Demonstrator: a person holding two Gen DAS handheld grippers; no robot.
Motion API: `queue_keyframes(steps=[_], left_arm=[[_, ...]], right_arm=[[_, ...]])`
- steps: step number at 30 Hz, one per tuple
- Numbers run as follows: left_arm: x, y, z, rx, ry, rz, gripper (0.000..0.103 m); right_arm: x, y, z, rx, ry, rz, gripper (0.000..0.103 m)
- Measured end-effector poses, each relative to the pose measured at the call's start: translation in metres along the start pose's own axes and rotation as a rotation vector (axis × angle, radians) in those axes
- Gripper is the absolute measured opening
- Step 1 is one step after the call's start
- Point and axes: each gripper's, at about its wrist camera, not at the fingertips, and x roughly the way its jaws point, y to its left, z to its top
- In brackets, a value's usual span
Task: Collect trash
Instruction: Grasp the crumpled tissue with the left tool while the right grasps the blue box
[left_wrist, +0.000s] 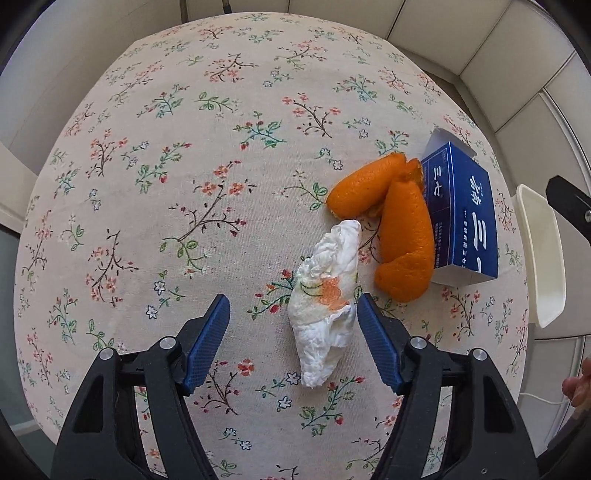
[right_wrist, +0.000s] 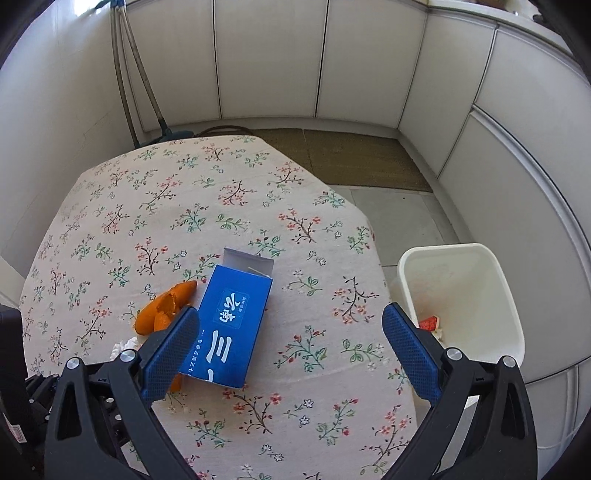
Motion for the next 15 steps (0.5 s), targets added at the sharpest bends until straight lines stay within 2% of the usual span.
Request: queue_keyframes(steps=[1,6,8,11,15], left_arm=[[0.002,-0.002,0.000,0.011,0.004,-0.005,0.063],[0.006,-0.015,-0.004,0.082,0.004,-0.037,0.043],[0.006,-0.018,-0.005,0.106,0.006,-0.041,0.030],[0.005,-0.017,-0.009,0.119,0.003,-0.035,0.030],[0.005,0.001,-0.009,0.069,0.035,-0.108,0.032]], right_arm=[[0.005,0.001,0.000,0.004,0.022,0.008,0.096],[0.031,0.007,0.000,0.040,0.110,0.040,0.096],[0.040,0.008,0.000,0.063,0.140,0.053,0.096],[0.053,0.011,0.001,0.094,0.176,0.067,0.096],[0.069,0.013,0.001,0.132,0.221,0.082,0.096]])
